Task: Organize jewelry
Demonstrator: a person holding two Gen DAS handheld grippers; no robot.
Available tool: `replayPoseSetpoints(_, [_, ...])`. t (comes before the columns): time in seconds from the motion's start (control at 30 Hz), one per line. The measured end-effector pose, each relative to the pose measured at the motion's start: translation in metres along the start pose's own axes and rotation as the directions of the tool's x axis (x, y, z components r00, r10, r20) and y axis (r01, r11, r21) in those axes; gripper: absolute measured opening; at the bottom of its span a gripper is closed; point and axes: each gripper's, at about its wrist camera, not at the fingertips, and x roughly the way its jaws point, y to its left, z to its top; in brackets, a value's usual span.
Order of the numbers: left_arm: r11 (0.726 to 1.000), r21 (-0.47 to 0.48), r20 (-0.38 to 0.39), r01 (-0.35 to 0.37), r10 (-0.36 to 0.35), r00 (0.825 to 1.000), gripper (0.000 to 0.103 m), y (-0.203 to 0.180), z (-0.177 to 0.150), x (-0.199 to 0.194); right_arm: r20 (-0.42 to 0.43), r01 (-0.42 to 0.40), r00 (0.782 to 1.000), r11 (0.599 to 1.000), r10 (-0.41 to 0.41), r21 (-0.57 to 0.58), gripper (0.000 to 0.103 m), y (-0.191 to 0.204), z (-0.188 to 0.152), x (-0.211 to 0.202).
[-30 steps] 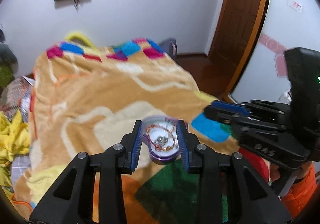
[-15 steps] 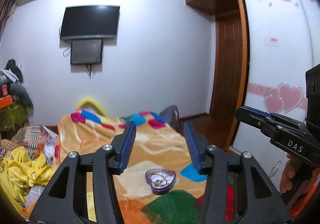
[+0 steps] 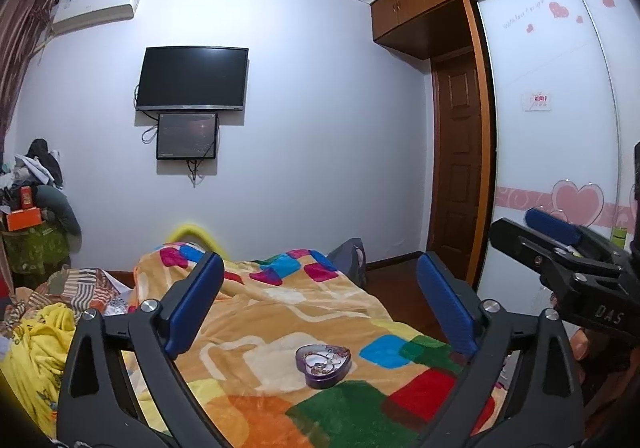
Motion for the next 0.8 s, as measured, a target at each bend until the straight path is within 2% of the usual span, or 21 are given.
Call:
replayPoseSetpoints(0.1, [1.0, -0.005, -0.009, -0.01, 0.01, 1.0, 0.098, 0.001, -0.003, -0.003, 0.001, 0.018, 1.0, 1.0, -0.018, -0.008, 0.09, 0.003, -0.001, -0.002])
replayPoseSetpoints(0.8, [0.999, -0.034, -0.041, -0.033, 0.032, 0.999, 0.098, 0.007, -0.01, -0.001, -0.056, -0.001, 0.998, 1.0, 0.002, 0.016, 0.091, -0.004, -0.01, -0.01])
